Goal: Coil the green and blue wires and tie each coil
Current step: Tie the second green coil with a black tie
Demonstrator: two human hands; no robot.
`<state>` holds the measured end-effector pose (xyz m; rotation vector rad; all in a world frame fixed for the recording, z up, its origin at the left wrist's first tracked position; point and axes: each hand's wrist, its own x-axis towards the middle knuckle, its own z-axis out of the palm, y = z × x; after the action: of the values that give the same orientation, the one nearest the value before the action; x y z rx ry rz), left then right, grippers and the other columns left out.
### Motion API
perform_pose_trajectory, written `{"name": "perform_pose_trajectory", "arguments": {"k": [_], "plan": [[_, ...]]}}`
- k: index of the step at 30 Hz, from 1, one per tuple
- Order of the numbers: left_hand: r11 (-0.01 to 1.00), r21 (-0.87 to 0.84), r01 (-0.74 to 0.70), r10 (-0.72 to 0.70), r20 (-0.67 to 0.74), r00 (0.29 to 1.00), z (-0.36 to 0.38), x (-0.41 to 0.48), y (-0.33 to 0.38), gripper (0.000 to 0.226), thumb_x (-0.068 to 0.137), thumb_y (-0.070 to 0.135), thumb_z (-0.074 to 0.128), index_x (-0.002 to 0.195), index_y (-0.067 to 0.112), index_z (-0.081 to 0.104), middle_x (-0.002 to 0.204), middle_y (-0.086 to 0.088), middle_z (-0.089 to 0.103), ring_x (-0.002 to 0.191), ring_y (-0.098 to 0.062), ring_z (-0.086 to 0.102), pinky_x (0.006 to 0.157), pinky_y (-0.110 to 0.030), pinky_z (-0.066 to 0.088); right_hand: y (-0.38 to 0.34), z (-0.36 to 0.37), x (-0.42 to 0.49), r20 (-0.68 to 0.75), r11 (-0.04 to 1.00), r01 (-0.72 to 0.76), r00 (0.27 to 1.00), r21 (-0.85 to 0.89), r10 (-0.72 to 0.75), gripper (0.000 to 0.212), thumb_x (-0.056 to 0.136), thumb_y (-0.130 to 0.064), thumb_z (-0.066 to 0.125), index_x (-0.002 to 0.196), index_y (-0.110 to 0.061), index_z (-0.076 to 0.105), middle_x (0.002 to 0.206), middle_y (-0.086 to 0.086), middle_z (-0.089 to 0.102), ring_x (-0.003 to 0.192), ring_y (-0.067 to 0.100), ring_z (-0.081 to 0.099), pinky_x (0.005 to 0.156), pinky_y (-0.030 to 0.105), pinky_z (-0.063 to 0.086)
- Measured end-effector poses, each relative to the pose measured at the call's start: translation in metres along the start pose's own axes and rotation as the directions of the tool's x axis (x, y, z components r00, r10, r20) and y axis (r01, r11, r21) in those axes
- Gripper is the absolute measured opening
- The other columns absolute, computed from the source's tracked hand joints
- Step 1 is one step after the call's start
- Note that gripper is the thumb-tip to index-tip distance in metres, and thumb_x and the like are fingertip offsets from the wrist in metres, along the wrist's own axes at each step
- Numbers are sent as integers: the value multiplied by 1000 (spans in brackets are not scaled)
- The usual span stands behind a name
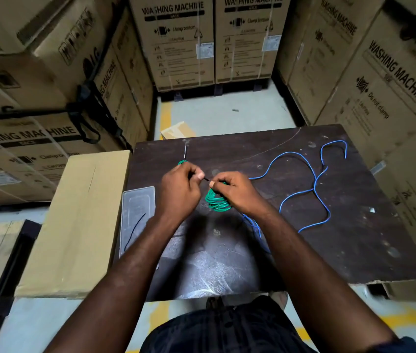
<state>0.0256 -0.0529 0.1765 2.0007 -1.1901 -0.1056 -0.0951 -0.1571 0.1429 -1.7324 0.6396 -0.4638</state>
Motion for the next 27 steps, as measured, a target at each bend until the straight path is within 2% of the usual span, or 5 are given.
{"name": "perform_pose_trajectory", "arguments": {"k": [7, 14, 19, 22, 27], "plan": [[933, -249, 259, -249, 72, 966, 0, 5, -16, 15, 91, 20, 56, 77, 23, 59, 75, 6, 67, 65, -8, 57, 64, -25, 42, 3, -2, -1, -44, 999, -2, 999, 38, 4, 18, 89, -11, 62, 75, -21, 63, 60, -15, 58, 62, 0, 48, 61, 20, 39], [493, -567, 660, -604, 324, 729, 17, 15, -27, 19, 101, 10, 38, 93, 9, 55, 78, -4, 67, 47, -1, 61, 39, -13, 39, -2, 9, -6, -78, 998, 59, 995, 22, -57, 16, 90, -15, 60, 77, -24, 61, 66, -12, 57, 61, -2, 47, 60, 20, 40], [231, -658, 716, -642, 450, 621, 26, 16, -25, 28, 102, 11, 35, 110, -4, 57, 53, 1, 67, 42, -2, 60, 37, -12, 42, 2, 17, -10, -134, 991, 78, 987, -110, -92, 8, 92, -20, 59, 85, -17, 62, 69, -9, 60, 62, -2, 50, 61, 25, 44], [304, -722, 622, -606, 356, 711, 23, 17, -13, 24, 104, 14, 32, 100, 3, 54, 69, -5, 68, 47, -2, 62, 44, -13, 48, 6, 15, -13, -204, 986, 102, 971, -129, -127, 9, 93, -25, 56, 88, -19, 60, 74, -10, 60, 69, 3, 53, 67, 30, 46], [675, -700, 233, -331, -5, 944, 23, 12, 7, 17, 104, 13, 34, 91, 18, 43, 80, -6, 67, 62, -11, 67, 59, -22, 55, 0, 10, -14, -317, 980, 147, 930, -136, -184, 8, 94, -23, 54, 92, -18, 59, 76, -15, 59, 71, -7, 54, 68, 14, 42]]}}
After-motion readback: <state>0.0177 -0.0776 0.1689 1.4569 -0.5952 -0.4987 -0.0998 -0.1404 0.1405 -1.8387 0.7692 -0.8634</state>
